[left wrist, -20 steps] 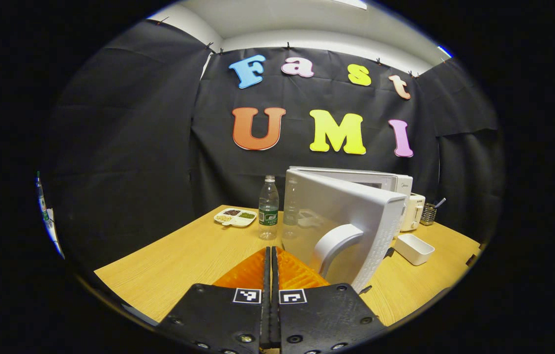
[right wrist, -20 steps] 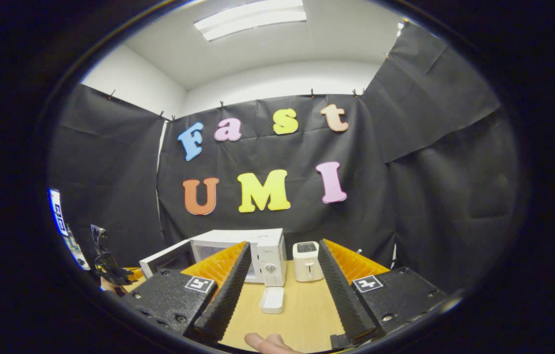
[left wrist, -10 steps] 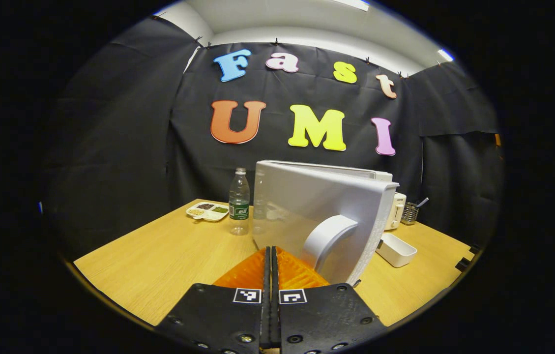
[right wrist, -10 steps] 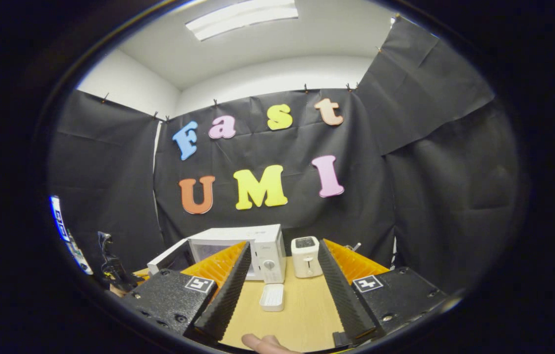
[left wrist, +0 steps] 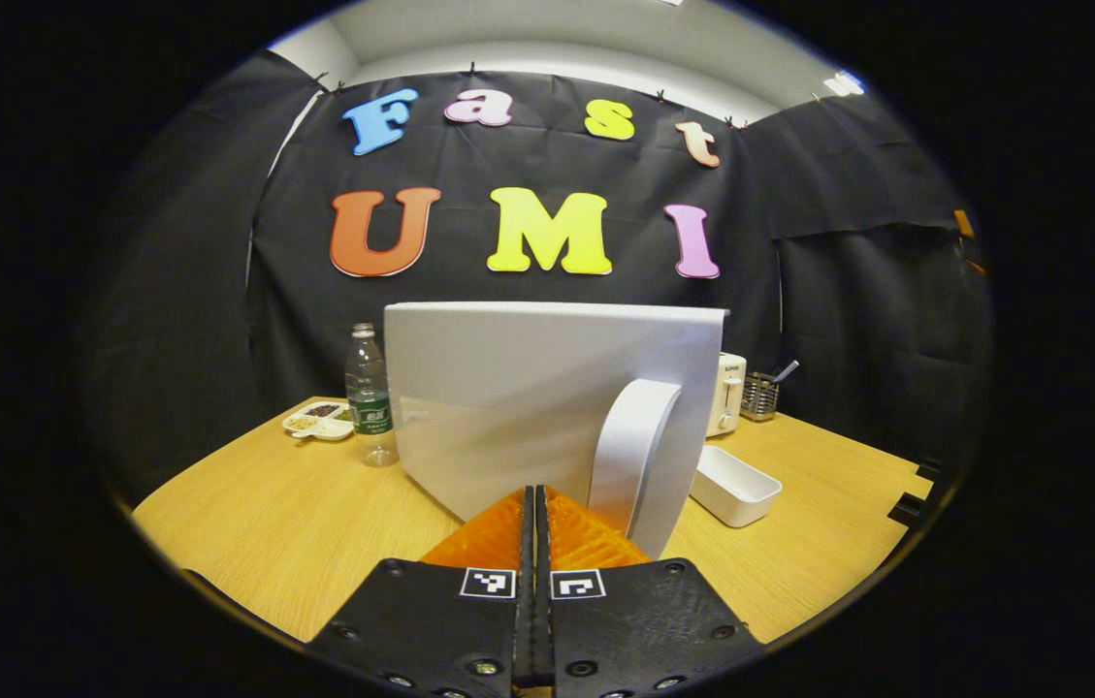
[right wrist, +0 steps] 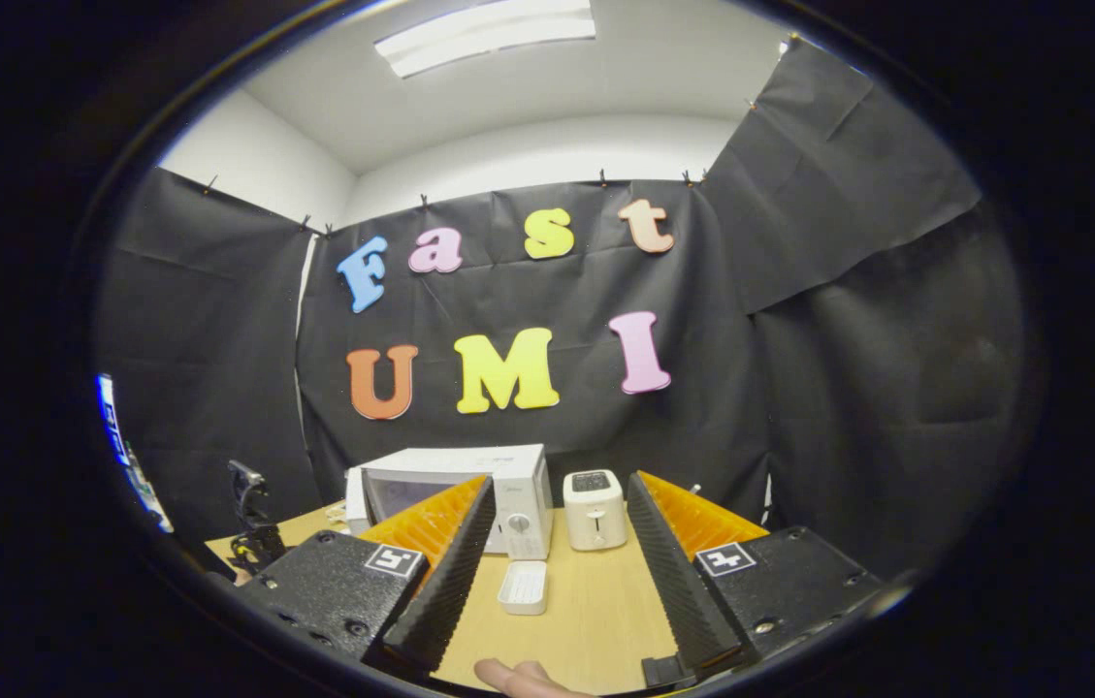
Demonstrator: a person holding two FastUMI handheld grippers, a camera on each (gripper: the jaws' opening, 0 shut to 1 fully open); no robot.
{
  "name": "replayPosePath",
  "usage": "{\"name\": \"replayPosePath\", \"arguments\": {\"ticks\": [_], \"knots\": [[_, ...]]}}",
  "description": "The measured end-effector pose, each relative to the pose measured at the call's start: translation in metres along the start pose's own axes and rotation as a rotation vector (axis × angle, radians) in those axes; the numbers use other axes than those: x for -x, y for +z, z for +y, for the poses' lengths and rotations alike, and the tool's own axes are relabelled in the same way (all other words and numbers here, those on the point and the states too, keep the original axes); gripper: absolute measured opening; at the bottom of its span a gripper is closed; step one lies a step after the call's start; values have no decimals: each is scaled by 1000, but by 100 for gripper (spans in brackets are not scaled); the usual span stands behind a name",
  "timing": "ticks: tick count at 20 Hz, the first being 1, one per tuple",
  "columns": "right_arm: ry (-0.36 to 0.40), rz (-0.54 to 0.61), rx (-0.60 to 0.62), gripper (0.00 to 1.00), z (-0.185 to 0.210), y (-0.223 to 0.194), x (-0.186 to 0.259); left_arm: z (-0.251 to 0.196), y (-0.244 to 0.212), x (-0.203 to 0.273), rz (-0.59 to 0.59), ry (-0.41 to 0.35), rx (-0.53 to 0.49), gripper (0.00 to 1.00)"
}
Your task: Open the microwave oven with the left hand, put the food in, and close the microwave oven.
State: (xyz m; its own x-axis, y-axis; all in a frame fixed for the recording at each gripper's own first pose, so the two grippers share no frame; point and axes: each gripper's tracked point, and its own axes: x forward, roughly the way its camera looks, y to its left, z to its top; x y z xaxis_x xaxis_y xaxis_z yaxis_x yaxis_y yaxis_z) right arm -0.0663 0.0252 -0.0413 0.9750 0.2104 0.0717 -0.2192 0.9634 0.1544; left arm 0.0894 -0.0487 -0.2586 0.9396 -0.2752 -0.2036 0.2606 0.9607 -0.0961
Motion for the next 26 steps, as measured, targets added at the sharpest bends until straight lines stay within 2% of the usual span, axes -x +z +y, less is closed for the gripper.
{"name": "replayPosePath", "arguments": {"ticks": [3, 7, 13, 18, 23, 26], "knots": [[-5, 6, -2, 88, -3, -4, -2, -23, 5, -21, 0, -35, -2, 0], [-28, 8, 5, 88, -11, -1, 3, -42, 10, -47, 4, -40, -29, 0], [-30, 4, 2, 88, -18, -3, 1, -69, 31, -93, -30, -92, 42, 0], [-46, -11, 12, 88, -30, -1, 1, -74, 28, -133, -4, -62, -9, 0], [-58, 0, 11, 88, -39, -7, -3, -76, 30, -165, 8, -25, 32, 0], [-56, 14, 7, 88, -44, -10, -4, -75, 35, -182, 10, 2, 19, 0]]}}
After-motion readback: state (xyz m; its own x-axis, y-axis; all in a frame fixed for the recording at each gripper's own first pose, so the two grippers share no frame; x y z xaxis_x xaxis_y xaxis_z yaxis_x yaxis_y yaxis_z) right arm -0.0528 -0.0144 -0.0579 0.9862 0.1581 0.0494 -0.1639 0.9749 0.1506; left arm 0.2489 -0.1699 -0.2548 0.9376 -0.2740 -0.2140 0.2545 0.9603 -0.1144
